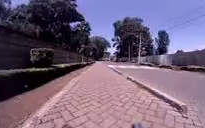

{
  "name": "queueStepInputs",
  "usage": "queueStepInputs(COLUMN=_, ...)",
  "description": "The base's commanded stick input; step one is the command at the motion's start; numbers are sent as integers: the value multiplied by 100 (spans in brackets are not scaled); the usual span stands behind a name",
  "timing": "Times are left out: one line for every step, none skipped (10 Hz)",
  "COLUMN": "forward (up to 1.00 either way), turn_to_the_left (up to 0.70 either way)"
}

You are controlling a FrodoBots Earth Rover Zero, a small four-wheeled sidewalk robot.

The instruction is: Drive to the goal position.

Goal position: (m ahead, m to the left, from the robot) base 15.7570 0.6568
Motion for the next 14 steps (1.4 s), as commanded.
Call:
queueStepInputs(forward=70, turn_to_the_left=0)
queueStepInputs(forward=70, turn_to_the_left=0)
queueStepInputs(forward=70, turn_to_the_left=0)
queueStepInputs(forward=70, turn_to_the_left=0)
queueStepInputs(forward=70, turn_to_the_left=0)
queueStepInputs(forward=70, turn_to_the_left=0)
queueStepInputs(forward=70, turn_to_the_left=0)
queueStepInputs(forward=70, turn_to_the_left=0)
queueStepInputs(forward=70, turn_to_the_left=0)
queueStepInputs(forward=70, turn_to_the_left=0)
queueStepInputs(forward=70, turn_to_the_left=0)
queueStepInputs(forward=70, turn_to_the_left=0)
queueStepInputs(forward=70, turn_to_the_left=0)
queueStepInputs(forward=70, turn_to_the_left=0)
